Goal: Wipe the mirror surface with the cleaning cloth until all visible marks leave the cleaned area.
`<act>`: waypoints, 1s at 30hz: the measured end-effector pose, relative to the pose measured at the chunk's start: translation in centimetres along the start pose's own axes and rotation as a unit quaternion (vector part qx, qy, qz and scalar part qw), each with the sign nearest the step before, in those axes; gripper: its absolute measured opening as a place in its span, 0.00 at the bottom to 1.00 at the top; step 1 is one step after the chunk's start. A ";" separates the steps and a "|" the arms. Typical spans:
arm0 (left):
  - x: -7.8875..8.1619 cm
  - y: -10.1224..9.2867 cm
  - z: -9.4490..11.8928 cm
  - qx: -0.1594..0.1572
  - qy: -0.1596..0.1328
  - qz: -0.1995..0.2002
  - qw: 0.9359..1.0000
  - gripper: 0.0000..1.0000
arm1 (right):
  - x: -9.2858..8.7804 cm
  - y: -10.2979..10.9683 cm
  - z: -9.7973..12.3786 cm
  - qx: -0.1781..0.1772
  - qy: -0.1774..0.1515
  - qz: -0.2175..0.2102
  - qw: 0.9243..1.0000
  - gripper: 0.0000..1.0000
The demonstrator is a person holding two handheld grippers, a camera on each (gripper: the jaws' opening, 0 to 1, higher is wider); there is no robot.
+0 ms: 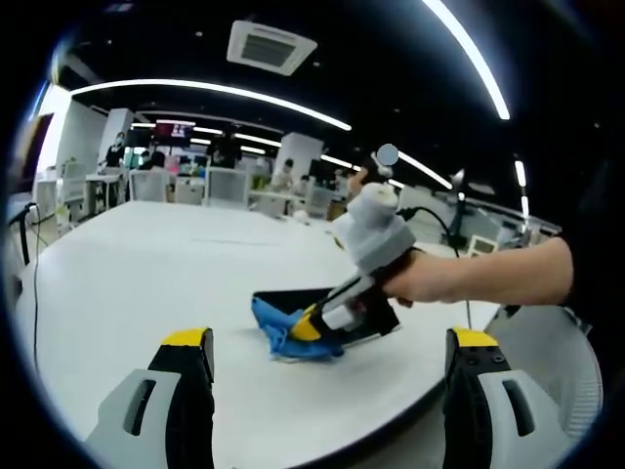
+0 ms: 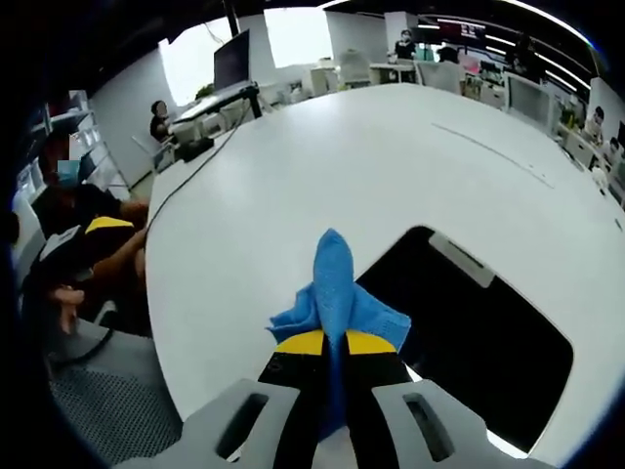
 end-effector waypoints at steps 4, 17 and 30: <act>0.0 0.0 0.0 -0.001 0.001 0.000 1.000 0.99 | 0.1 -0.2 -0.1 0.004 0.001 -0.001 1.000 0.01; -0.1 0.0 0.0 -0.001 0.003 0.001 1.000 0.99 | 0.4 -0.7 -0.4 0.007 -0.001 -0.002 1.000 0.00; 0.0 0.0 0.0 -0.003 0.004 0.001 1.000 0.99 | 1.3 -2.1 -1.4 -0.004 -0.006 -0.001 1.000 0.00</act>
Point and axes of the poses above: the point that each gripper's makers call its tool centre point, and the gripper's own axes: z roughly backward along the fingers, y roughly to its left, x roughly out of its top, the point moved 10 cm from there along z, roughly backward along the fingers, and after that the axes turned 10 degrees about -x, right-handed, at the moved point
